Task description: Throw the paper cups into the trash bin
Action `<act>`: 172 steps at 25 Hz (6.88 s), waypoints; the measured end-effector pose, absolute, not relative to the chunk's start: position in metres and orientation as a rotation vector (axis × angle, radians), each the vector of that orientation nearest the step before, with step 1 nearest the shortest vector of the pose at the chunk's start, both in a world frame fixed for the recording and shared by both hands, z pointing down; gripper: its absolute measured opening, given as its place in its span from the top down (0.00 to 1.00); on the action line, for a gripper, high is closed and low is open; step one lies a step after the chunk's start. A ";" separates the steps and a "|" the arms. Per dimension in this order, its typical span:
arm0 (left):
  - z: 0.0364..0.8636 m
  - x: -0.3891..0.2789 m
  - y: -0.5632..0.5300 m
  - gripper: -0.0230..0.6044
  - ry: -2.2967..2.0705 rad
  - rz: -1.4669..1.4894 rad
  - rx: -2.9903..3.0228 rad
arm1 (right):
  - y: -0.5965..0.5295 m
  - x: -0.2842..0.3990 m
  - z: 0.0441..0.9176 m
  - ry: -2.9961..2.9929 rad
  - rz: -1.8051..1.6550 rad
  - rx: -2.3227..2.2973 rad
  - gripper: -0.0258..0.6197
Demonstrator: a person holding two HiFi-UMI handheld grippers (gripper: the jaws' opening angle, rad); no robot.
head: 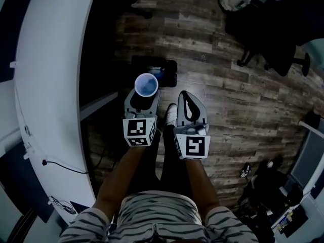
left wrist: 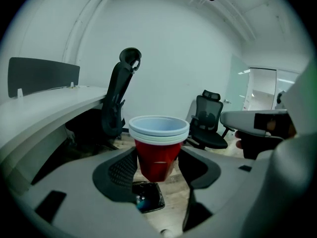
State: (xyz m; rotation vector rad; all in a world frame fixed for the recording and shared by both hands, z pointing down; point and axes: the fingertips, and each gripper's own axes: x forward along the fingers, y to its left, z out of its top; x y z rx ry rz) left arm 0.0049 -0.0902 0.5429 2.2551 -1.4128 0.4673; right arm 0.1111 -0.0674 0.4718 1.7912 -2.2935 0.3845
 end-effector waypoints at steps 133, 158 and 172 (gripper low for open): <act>0.994 0.032 -0.112 0.52 -1.184 0.725 1.491 | -0.087 0.109 0.701 -2.213 0.691 1.605 0.94; 0.948 0.029 -0.104 0.60 -1.208 0.682 1.480 | -0.085 0.111 0.661 -2.223 0.636 1.621 0.94; 0.862 0.032 -0.119 0.77 -1.234 0.555 1.535 | -0.081 0.116 0.622 -2.250 0.666 1.745 0.94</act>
